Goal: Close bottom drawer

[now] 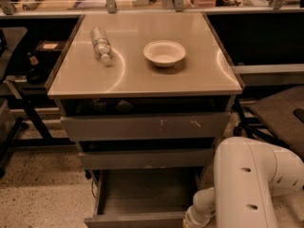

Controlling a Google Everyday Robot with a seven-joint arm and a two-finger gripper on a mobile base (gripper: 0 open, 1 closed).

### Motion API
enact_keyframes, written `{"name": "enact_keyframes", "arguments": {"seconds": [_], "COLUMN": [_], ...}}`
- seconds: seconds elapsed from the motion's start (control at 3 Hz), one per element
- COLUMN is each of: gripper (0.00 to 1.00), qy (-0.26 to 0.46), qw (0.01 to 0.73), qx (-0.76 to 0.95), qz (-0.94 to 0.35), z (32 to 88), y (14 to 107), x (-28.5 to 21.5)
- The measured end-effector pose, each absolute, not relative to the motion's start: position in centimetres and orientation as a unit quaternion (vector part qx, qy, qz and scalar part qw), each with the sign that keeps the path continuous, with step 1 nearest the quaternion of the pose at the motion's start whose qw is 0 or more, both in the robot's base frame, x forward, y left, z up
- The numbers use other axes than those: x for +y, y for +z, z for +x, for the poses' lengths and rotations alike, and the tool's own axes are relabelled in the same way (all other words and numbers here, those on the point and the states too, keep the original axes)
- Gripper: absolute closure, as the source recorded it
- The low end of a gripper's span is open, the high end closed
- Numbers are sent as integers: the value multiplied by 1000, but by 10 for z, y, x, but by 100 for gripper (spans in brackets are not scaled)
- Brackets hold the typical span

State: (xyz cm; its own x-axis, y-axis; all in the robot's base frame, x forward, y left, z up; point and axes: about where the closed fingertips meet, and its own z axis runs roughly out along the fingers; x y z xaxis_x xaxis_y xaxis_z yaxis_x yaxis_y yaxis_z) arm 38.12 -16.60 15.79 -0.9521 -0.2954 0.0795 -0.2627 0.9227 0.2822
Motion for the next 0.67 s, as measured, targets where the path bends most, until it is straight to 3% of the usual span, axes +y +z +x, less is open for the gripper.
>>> {"name": "enact_keyframes", "arguments": {"seconds": [0.67], "gripper": [100], "qy": [-115], "qw": [32], "qx": [-982], "qz": [145], "z": [425], "y": [171], "x": [-166]}}
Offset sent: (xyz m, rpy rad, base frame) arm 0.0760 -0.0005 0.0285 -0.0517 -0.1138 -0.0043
